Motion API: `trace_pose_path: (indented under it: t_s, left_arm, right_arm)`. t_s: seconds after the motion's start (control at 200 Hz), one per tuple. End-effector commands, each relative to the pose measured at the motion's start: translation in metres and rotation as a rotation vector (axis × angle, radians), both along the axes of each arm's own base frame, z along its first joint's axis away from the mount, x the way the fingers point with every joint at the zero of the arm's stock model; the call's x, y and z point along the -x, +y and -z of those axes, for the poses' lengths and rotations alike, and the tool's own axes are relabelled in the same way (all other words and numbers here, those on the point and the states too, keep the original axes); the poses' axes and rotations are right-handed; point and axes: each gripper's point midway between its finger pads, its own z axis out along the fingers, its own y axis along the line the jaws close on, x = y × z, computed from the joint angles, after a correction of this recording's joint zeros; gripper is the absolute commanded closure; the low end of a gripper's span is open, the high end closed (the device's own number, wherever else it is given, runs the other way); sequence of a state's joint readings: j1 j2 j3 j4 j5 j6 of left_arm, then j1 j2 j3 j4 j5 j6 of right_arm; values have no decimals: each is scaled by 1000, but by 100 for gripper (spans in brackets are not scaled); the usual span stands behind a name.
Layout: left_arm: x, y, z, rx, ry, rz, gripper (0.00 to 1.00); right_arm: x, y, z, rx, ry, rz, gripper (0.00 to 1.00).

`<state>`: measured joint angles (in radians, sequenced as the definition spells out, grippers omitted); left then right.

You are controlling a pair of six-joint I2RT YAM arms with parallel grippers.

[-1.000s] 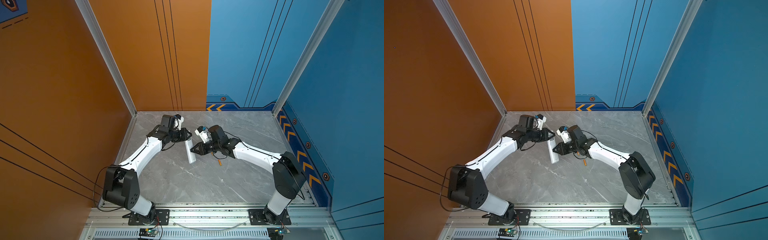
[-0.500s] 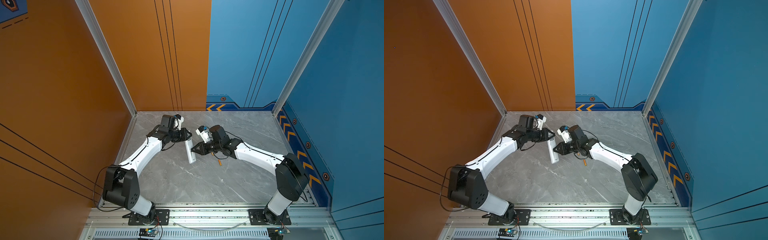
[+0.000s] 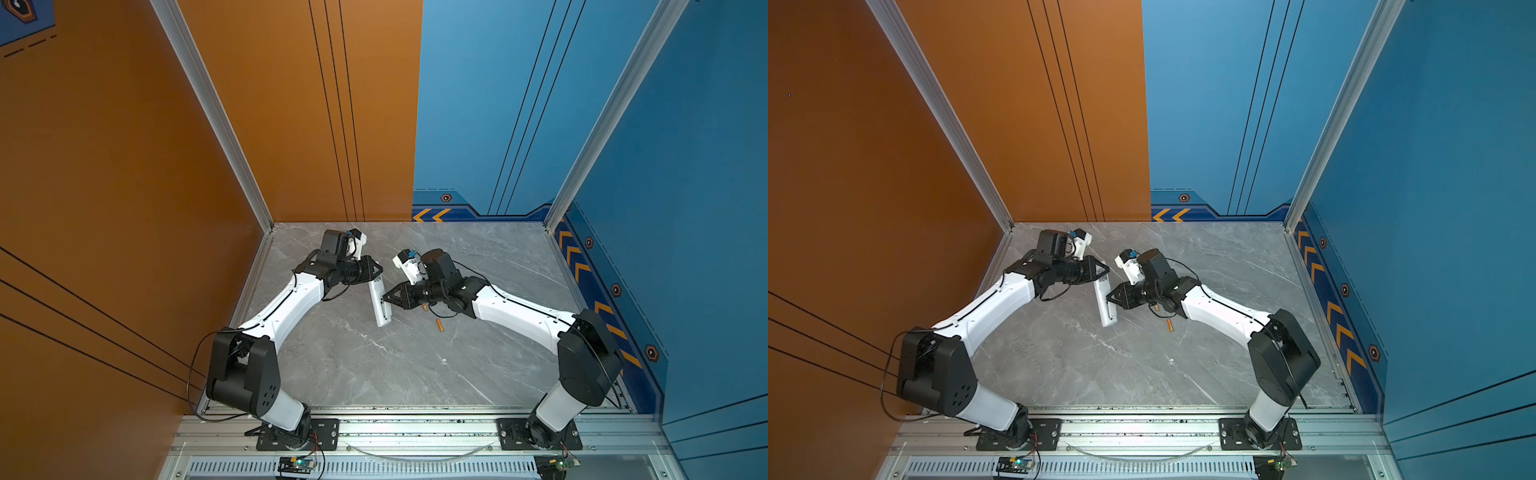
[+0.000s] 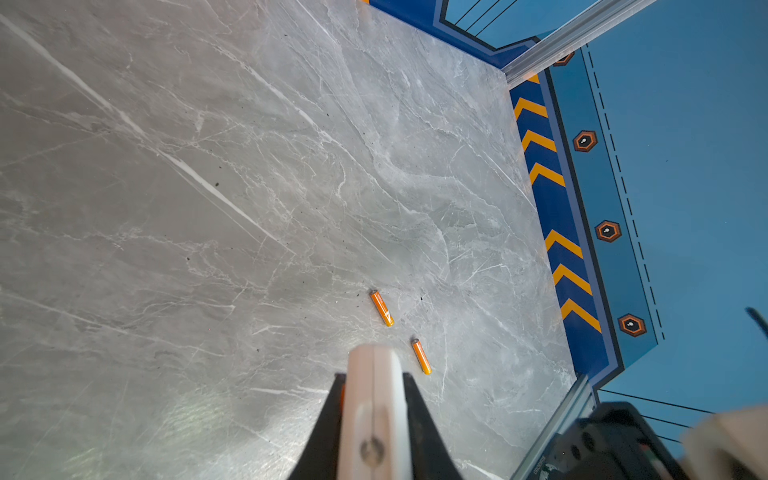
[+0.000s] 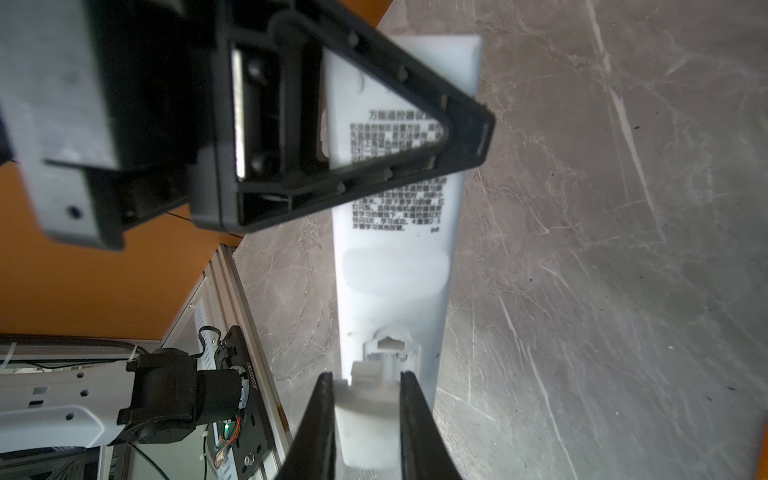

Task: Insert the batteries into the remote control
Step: 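Draw the right gripper away from the remote, pulling the battery cover off, then carry the white battery cover with the right gripper down toward the table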

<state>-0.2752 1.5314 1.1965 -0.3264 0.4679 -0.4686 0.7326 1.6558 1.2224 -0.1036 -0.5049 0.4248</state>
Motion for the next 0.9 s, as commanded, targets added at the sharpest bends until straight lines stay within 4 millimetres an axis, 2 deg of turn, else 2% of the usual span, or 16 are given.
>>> trace_pose_path:
  t_s: [0.0,0.185,0.21,0.355,0.526,0.891]
  left_arm:
    - [-9,5,-10,13,-26,-16,100]
    - [-10,8,-10,16,-22,-25,100]
    - [-10,8,-10,17,-21,-25,100]
    - [-10,8,-11,18,-24,-23,100]
    - [-8,5,-12,23,-24,-13,100]
    - [-5,-1,-19,28,-44,12,100]
  right_arm:
    - [3,-17,-2,43,-28,26,83]
    - [7,-38,7,100,-31,54,83]
    - [-2,-51,9,113,-29,89,83]
    - [-3,-76,25,204,-30,125,83]
    - [-6,-107,35,295,-33,169,83]
    - [-19,-160,59,432,-1,276,82]
